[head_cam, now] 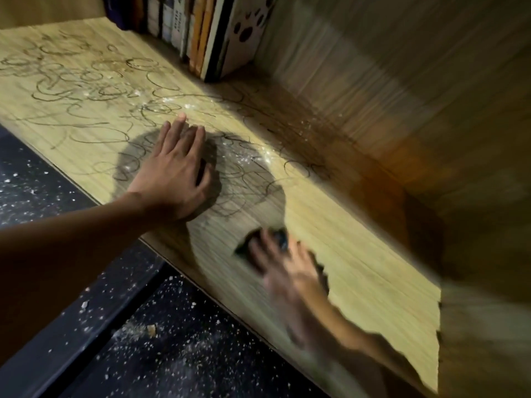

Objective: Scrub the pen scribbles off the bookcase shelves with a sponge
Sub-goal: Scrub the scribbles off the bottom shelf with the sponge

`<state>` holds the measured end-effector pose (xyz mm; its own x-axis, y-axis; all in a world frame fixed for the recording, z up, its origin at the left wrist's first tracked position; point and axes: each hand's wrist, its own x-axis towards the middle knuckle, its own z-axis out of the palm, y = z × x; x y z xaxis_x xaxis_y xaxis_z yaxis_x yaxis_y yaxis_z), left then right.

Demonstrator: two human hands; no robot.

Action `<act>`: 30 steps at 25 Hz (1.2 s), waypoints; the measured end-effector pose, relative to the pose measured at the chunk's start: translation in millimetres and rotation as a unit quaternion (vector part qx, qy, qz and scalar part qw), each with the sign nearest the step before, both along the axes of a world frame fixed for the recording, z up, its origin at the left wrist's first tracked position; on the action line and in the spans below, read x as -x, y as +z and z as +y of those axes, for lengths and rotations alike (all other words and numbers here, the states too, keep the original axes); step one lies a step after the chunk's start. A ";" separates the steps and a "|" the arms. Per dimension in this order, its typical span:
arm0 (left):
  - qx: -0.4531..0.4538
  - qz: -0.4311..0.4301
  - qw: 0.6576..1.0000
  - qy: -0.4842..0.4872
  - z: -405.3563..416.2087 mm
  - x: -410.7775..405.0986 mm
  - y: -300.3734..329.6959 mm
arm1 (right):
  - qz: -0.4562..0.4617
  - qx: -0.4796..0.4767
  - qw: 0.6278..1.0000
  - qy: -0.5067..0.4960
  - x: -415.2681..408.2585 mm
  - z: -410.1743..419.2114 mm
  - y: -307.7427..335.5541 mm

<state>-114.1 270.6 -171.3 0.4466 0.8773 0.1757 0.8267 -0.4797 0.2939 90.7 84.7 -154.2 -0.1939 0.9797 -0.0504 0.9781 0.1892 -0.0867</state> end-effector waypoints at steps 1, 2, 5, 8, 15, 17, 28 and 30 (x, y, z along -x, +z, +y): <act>-0.003 0.001 1.000 0.001 -0.5 0.2 -0.1 | 0.002 0.028 0.997 0.065 5.2 -37.3 -5.3; -0.009 0.002 1.000 0.003 -0.9 0.4 0.1 | -0.017 0.027 0.993 0.110 -2.0 -67.9 -9.6; -0.016 0.002 1.000 0.009 1.4 -1.3 -0.9 | -0.098 -0.020 0.995 0.025 -63.7 -102.1 -12.5; -0.022 0.019 1.000 0.005 1.9 -3.1 -2.0 | 0.006 0.024 0.989 -0.143 -75.7 -41.7 -4.2; -0.042 0.024 0.998 -0.041 8.2 -7.1 -7.3 | 0.048 0.080 0.992 0.088 28.9 -7.7 4.1; -0.067 0.027 0.995 -0.076 16.4 -11.0 -10.9 | -0.006 -0.027 0.994 0.108 -16.1 -12.9 -1.5; -0.081 0.008 0.991 -0.106 22.8 -14.4 -15.3 | 0.078 -0.002 0.970 -0.230 -97.6 128.8 -1.5; -0.085 0.006 0.990 -0.114 22.1 -13.3 -15.6 | 0.157 0.033 0.979 -0.129 -105.2 91.4 2.3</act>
